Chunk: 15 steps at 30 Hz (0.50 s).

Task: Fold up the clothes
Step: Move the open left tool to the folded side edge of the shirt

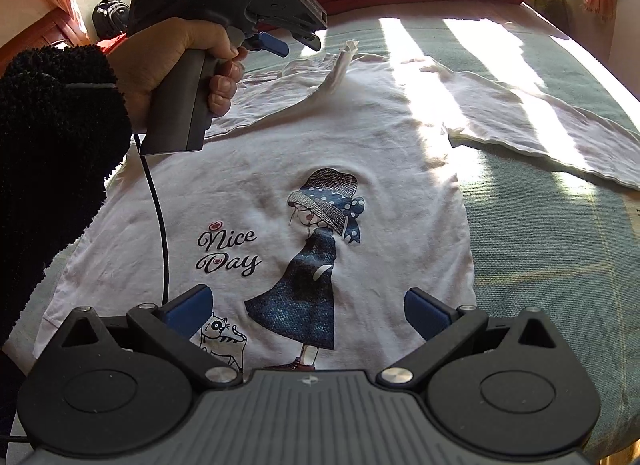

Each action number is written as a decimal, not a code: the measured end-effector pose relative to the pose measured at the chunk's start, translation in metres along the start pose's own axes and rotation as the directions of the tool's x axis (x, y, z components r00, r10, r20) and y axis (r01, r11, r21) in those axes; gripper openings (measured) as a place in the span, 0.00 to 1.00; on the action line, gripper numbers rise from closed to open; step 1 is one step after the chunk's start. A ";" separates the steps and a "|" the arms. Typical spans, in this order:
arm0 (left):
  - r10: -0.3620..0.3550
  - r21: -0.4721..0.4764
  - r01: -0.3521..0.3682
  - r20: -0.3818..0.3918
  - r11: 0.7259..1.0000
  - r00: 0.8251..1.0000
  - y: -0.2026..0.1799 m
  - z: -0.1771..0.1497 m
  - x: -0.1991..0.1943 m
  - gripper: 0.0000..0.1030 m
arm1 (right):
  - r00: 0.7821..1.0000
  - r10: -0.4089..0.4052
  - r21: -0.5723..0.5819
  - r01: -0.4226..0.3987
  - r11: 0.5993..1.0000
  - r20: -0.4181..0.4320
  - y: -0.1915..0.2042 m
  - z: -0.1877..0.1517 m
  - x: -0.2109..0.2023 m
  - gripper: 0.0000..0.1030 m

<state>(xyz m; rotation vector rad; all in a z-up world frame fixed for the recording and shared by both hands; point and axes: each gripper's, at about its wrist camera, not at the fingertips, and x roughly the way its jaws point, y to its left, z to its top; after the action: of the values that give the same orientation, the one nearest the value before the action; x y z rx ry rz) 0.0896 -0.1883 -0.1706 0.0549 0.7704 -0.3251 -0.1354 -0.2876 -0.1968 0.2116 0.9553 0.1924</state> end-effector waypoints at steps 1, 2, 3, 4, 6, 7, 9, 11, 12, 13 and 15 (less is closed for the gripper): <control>-0.001 0.005 0.001 0.000 1.000 1.000 0.002 -0.001 -0.004 0.33 | 1.000 0.000 0.004 0.000 1.000 0.004 0.001 0.000 -0.002 1.00; 0.000 0.012 0.000 -0.001 1.000 1.000 0.005 -0.003 -0.008 0.33 | 1.000 -0.002 0.013 0.001 1.000 0.007 0.001 0.001 -0.004 1.00; 0.000 0.021 0.000 -0.001 1.000 1.000 0.009 -0.005 -0.012 0.33 | 1.000 -0.003 0.022 0.003 1.000 0.010 0.001 0.001 -0.005 1.00; -0.001 0.029 0.001 -0.001 1.000 1.000 0.013 -0.007 -0.016 0.34 | 1.000 -0.001 0.028 0.001 1.000 0.012 0.002 0.002 -0.006 1.00; 0.001 0.032 -0.001 -0.003 0.999 1.000 0.027 -0.014 -0.025 0.36 | 1.000 0.000 0.039 -0.001 0.999 0.017 0.004 0.004 -0.007 1.00; 0.005 0.029 -0.004 -0.004 1.000 1.000 0.035 -0.017 -0.030 0.39 | 1.000 0.000 0.044 -0.001 0.999 0.020 0.005 0.005 -0.007 1.00; 0.029 0.029 -0.028 -0.008 0.999 1.000 0.055 -0.026 -0.037 0.42 | 1.000 0.010 0.054 -0.011 0.998 0.024 0.008 0.008 -0.006 1.00; 0.055 0.030 -0.055 -0.013 0.998 0.998 0.076 -0.036 -0.045 0.43 | 0.999 0.032 0.065 -0.034 0.997 0.028 0.011 0.013 -0.003 1.00; 0.068 0.029 -0.068 -0.019 0.997 0.997 0.088 -0.042 -0.048 0.43 | 0.999 0.047 0.071 -0.048 0.996 0.026 0.012 0.017 -0.001 1.00; 0.085 0.024 -0.084 -0.026 0.996 0.996 0.100 -0.047 -0.051 0.43 | 0.998 0.060 0.076 -0.062 0.995 0.024 0.014 0.021 0.002 1.00; 0.127 0.015 -0.126 -0.045 0.992 0.991 0.124 -0.058 -0.054 0.43 | 0.997 0.065 0.085 -0.067 0.994 0.028 0.017 0.031 0.008 1.00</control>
<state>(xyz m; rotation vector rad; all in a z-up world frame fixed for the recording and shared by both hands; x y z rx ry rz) 0.0522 -0.0469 -0.1830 0.1229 0.8063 -0.2085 -0.1060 -0.2720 -0.1814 0.3247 0.9327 0.2089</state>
